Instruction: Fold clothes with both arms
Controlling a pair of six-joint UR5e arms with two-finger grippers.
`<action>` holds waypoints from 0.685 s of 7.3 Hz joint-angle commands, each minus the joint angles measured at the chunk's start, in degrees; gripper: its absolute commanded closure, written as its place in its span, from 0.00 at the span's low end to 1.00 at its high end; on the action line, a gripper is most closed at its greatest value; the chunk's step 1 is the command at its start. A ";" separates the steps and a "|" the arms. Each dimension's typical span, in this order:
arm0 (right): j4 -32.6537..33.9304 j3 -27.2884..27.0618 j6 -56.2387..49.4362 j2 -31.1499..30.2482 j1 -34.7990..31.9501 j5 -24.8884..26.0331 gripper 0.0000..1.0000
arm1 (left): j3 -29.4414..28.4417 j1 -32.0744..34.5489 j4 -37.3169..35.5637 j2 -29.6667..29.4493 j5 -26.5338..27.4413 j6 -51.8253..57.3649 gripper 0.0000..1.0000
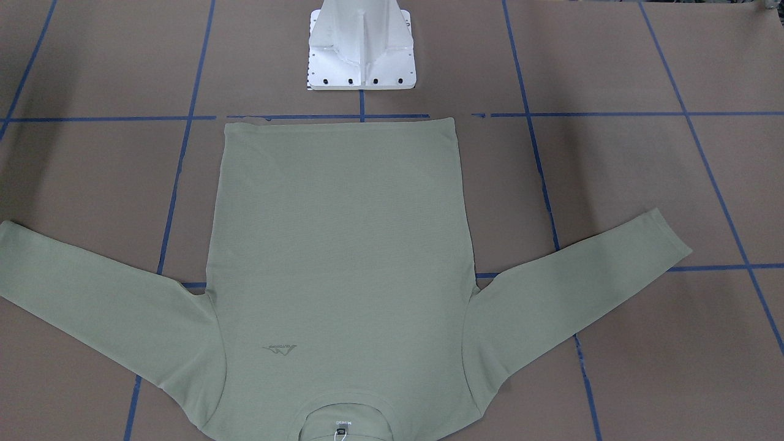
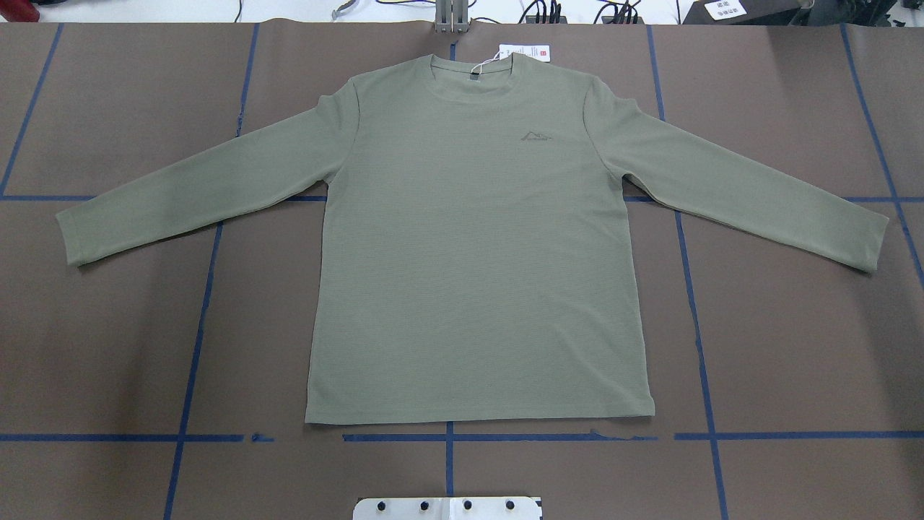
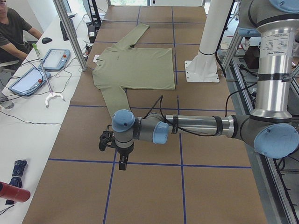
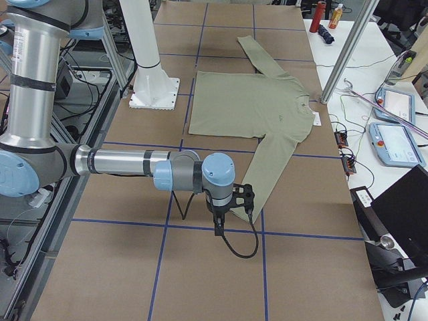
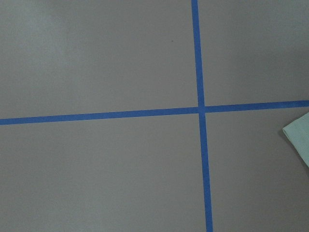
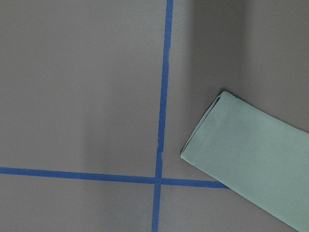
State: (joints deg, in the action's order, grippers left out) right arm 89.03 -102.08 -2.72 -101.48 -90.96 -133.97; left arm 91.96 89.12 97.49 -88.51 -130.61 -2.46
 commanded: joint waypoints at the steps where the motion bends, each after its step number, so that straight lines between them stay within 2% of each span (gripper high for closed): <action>1: -0.17 -0.31 0.25 0.40 -0.01 -0.50 0.00 | -0.03 0.00 -0.11 0.00 0.00 0.09 0.00; 5: -1.84 -0.31 2.35 3.55 1.84 -0.67 0.00 | -0.38 -1.66 4.18 -0.96 0.52 -0.26 0.00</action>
State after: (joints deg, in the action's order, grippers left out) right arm 87.83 -102.27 -1.43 -99.62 -89.81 -134.55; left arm 91.73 88.50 99.66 -88.96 -130.48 -2.45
